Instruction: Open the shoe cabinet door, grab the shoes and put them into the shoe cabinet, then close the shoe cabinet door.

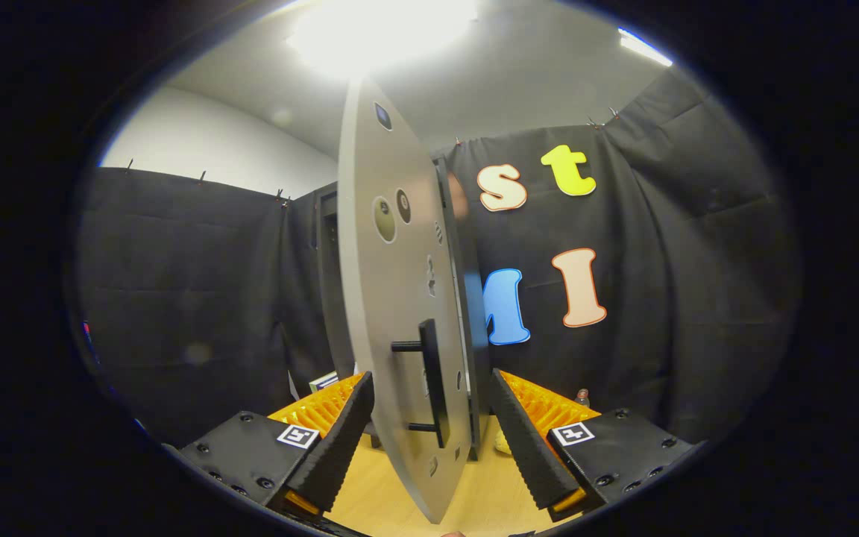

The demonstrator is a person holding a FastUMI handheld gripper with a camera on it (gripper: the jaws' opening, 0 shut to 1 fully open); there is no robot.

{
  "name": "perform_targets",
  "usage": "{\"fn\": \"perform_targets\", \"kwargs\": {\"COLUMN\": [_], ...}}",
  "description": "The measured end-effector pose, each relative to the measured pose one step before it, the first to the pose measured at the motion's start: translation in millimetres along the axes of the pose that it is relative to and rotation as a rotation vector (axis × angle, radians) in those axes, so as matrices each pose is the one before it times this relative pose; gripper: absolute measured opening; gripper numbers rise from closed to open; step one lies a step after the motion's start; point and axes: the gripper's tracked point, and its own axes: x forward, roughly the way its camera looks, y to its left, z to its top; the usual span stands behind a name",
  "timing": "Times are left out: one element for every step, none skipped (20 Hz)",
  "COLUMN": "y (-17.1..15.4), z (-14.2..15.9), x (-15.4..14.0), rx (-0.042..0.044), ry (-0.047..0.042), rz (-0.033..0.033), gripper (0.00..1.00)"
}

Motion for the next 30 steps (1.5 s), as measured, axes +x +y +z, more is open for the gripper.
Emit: {"fn": "perform_targets", "kwargs": {"y": [-3.94,1.16,6.76,4.95,4.94,6.58,5.64,2.93,4.68,3.88,5.28,8.93,6.94,9.22,9.97,11.92,9.58,7.39,7.57,6.91,6.23,4.09,5.22,5.19,5.04,5.05,4.56,2.55,3.08,1.71], "z": [-2.48,-5.56,-4.67,-0.48,-1.54,-1.54,-1.36,-0.05,-1.95,-2.23,-1.39,-0.50,-1.04,-2.42,-0.21,-1.16,-0.77,-1.26,-0.84,-3.08,-0.79,0.19,-1.08,-1.65,-2.07,-1.10,-0.28,-0.87,-2.26,-1.61], "x": [4.81,4.96,4.08,2.70,1.03,5.05,3.36,3.16,4.98,6.59,6.90,5.66,5.33,8.91,7.23,8.57,9.45,9.85,9.97,11.41,11.45,12.54,12.35,14.17,13.29,12.90,12.84,14.98,12.37,14.12], "rx": [0.01012,0.01169,0.01173,0.00544,-0.00299,0.00427,0.00599,0.01043,0.00676,-0.00283,-0.01455,-0.01139,-0.00786,-0.01456,-0.01460,-0.01132,-0.00616,-0.00275,0.00753,0.01100,0.00995,0.00981,0.00763,0.00755,0.00528,0.00198,-0.00071,-0.00463,-0.00476,-0.00653], "ry": [0.00802,0.01787,0.02109,-0.00010,0.01417,0.00421,0.01159,0.00057,0.00770,0.00250,0.00563,0.00340,0.00402,0.00659,-0.00064,0.00069,-0.00308,-0.00135,0.00007,0.00166,0.00012,-0.00202,-0.00253,0.00026,0.00113,0.00081,-0.00081,-0.00081,0.00310,0.00126], "rz": [0.00269,0.01563,0.03293,0.02336,0.02812,0.02789,0.02327,0.02066,0.01383,0.00233,0.00170,0.00763,0.01402,0.01470,0.01947,0.02092,0.01238,0.01272,0.01188,0.01025,0.00910,0.00488,0.00303,0.00270,0.00179,-0.00132,-0.00020,-0.00521,-0.00566,-0.00983], "gripper": [0.97,0.97,0.97,0.97,0.96,0.96,0.96,0.96,0.96,0.96,0.96,0.95,0.96,0.96,0.96,0.96,0.96,0.96,0.96,0.96,0.96,0.96,0.96,0.96,0.96,0.96,0.96,0.96,0.96,0.96]}}
